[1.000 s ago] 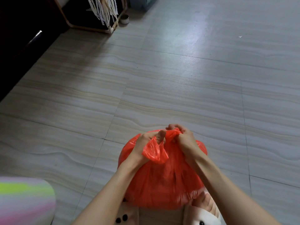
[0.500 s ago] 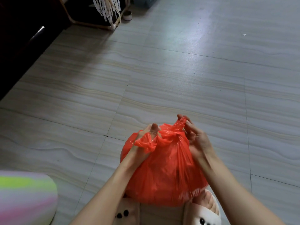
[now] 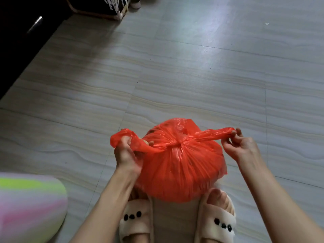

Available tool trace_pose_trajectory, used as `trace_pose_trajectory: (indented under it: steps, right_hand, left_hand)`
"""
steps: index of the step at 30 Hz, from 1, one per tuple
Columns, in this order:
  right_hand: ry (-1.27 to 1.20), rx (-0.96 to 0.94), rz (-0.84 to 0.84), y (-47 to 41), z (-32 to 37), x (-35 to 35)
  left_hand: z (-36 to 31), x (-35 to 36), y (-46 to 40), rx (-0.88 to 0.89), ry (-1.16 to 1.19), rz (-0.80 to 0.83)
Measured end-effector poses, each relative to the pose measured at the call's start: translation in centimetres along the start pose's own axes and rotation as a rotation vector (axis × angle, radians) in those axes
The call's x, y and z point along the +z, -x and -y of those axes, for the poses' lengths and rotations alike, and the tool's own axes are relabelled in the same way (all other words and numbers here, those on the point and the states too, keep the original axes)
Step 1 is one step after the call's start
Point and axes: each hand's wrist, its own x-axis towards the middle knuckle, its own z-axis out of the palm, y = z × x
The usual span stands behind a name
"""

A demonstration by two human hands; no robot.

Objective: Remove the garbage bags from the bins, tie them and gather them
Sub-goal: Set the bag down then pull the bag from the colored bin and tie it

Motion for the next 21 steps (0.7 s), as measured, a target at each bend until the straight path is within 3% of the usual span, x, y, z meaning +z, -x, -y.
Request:
trace_pose_trajectory:
  steps: [3,8,10,12,14,16,18,21]
  right_hand:
    - [-0.043,-0.008,-0.020,-0.4,0.7,-0.5]
    - [0.053,-0.123,0.032,-0.6,0.5,-0.4]
    - [0.293,-0.270,0.117,-0.3,0.8,-0.2]
    - [0.574,-0.399,0.174,-0.1,1.3,-0.2]
    - [0.785,-0.513,0.164,0.0,1.6,-0.6]
    - [0.863,-0.584,0.155,0.1,1.2,-0.5]
    - [0.731,-0.479,0.177,0.1,0.3,-0.1]
    - [0.302,-0.030,0.261,0.6,-0.7,0.6]
  left_hand:
    - [-0.2,-1.0,-0.9,-0.024,0.031,-0.135]
    - [-0.3,-1.2,-1.5,-0.072,-0.054,-0.188]
    - [-0.9,-1.6,-1.3,-0.148,-0.139,-0.017]
    - [-2.0,-2.3,-1.2,-0.214,-0.388,0.186]
    - [-2.8,-2.9,-1.5,-0.255,-0.706,0.288]
    - [-3.3,-3.0,-1.4,-0.392,-0.857,0.370]
    - [-3.8,-2.8,-1.0,-0.551,-0.782,0.526]
    - [-3.7,-3.4,-0.6,-0.564,-0.600,0.841]
